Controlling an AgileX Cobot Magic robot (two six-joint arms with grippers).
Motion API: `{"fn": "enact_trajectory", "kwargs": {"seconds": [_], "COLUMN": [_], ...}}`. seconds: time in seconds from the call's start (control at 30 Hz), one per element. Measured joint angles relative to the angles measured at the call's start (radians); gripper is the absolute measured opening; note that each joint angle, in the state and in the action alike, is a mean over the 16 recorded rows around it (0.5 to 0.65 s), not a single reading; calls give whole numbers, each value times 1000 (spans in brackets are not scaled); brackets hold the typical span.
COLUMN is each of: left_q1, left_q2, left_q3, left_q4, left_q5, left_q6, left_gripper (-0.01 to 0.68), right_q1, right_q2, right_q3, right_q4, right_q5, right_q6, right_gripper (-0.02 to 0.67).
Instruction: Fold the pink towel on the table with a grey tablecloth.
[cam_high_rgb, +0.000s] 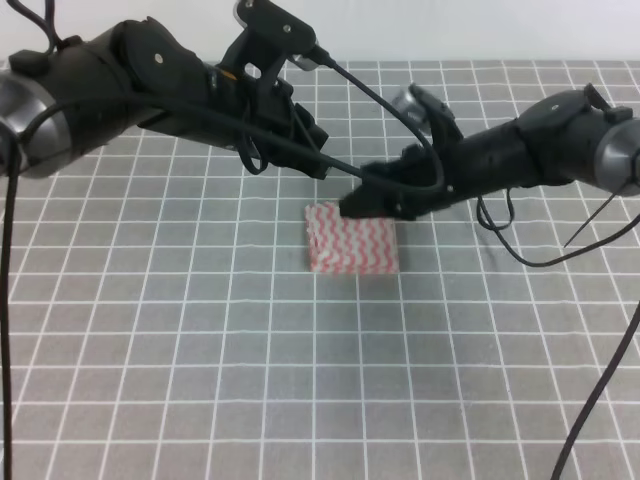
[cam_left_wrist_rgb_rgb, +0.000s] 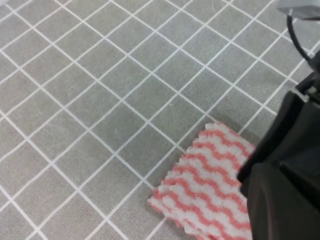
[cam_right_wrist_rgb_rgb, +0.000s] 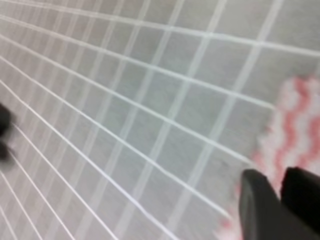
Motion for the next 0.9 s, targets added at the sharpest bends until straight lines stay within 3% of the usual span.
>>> {"fn": "enact_trajectory", "kwargs": {"seconds": [0.27,0.53,0.9], "left_q1": [0,0,0], "left_q2": [2,3,5], "left_q3": [0,0,-1], "left_q4": [1,1,2], "left_q5": [-6,-10,-7], "left_q6": [0,1,2], "left_gripper": [-1,-1,-1], "right_q1": [11,23,-46], "right_q2": [35,52,20], "right_q3": [5,-11,-52], "right_q4": [-53,-41,-114], "right_q5": [30,41,16], "right_q6": [6,4,5], "right_gripper": [-11,-15,-15]}}
